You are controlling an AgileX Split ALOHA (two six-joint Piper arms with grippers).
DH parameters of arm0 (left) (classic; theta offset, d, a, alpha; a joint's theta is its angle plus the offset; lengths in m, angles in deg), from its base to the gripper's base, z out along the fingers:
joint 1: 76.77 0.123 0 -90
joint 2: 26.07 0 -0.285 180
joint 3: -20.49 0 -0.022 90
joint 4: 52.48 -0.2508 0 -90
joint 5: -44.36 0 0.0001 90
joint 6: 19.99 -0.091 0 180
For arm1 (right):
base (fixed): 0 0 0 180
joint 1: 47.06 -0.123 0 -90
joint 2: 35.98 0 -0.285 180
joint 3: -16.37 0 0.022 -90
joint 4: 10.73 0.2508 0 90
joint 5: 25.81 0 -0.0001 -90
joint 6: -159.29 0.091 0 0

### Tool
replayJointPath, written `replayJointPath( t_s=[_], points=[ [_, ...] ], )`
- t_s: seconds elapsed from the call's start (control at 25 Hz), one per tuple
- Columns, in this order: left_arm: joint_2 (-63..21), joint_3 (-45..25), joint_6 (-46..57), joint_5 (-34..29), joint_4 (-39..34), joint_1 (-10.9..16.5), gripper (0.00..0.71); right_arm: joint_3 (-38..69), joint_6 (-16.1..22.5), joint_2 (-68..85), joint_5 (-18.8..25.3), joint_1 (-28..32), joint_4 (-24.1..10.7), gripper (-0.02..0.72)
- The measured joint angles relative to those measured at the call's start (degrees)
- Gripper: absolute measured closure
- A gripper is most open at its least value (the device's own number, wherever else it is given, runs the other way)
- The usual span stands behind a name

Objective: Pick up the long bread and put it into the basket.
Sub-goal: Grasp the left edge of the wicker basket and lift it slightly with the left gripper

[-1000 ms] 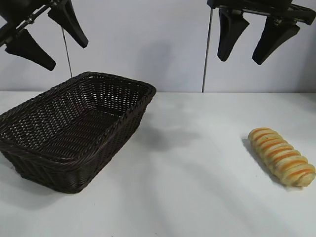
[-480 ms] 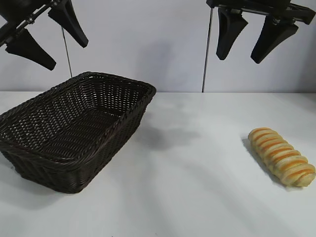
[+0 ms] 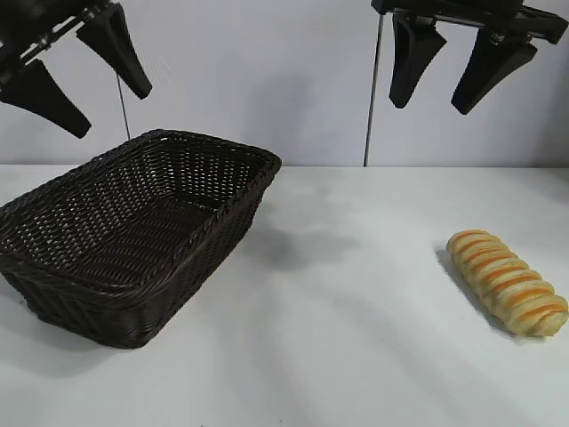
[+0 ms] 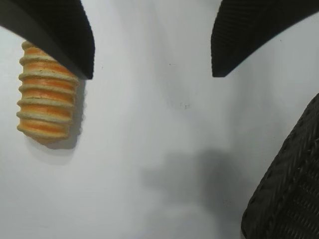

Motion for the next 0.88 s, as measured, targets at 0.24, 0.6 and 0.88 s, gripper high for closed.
replayJointPath(
  t_s=[0.24, 0.6, 0.88],
  points=[
    [-8.3, -11.2, 6.1, 5.5, -3.3, 0.0, 0.175, 0.0, 0.0, 0.0, 0.0, 0.0, 0.0, 0.217],
    [-13.9, -24.1, 26.3, 14.7, -5.5, 0.0, 0.175, 0.0, 0.0, 0.0, -0.1, 0.0, 0.0, 0.217],
    [-13.9, -30.0, 38.9, 19.3, -5.2, 0.0, 0.175, 0.0, 0.0, 0.0, -0.1, 0.0, 0.0, 0.217]
  ],
)
